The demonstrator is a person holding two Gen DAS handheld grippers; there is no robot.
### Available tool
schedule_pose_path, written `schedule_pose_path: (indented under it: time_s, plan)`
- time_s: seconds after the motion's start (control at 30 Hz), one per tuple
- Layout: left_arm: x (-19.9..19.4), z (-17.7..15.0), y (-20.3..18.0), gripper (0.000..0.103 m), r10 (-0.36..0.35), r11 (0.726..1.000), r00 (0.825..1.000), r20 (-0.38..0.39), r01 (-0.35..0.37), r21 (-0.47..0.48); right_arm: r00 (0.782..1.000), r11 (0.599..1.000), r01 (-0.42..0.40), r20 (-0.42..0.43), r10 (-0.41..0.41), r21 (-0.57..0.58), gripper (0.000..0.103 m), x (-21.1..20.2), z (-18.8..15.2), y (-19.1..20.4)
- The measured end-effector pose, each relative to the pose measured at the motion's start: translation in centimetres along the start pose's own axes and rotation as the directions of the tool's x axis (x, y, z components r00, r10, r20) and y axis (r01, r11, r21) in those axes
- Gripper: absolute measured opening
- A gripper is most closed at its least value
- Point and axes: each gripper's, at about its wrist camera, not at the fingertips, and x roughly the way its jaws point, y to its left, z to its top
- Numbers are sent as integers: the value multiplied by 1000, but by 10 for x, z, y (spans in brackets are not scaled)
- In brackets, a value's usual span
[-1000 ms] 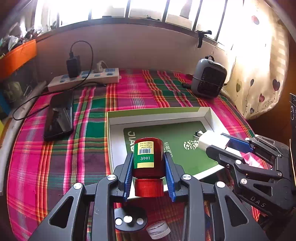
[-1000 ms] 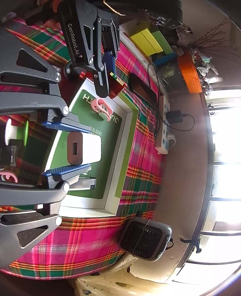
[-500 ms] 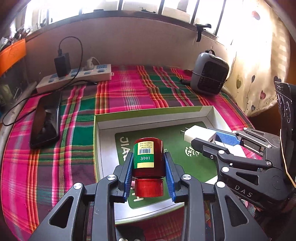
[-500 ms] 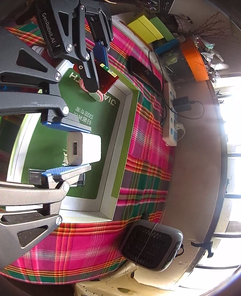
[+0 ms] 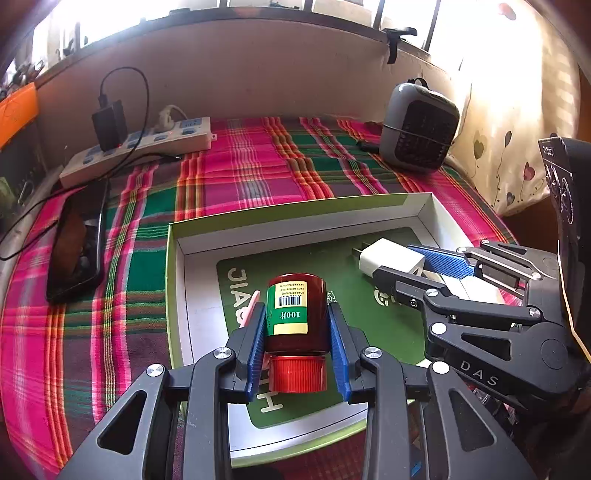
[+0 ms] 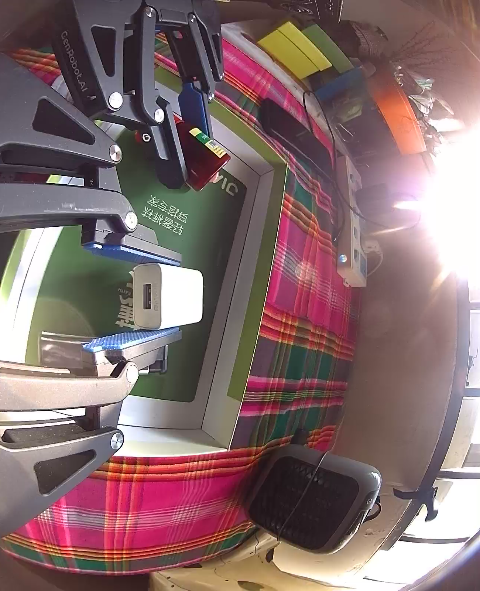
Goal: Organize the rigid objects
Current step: 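Carry the bottle with the left gripper while the right gripper carries the charger into the box, then release the charger from the right gripper while the left gripper sets the bottle down in the box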
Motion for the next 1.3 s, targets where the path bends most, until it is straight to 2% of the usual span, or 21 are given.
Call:
schedule_pose_path:
  time_s: [0.6,1.3]
  plan:
    - [4,1,-5,31,28,999,1000,-5,-28,34,1000,1000,-5,-31,5,2,35,10,1,-1]
    - [3,1,-3,34,26,999,1000,-5,-26,20,999,1000,-16,-33,17,7,35,9,1,-2]
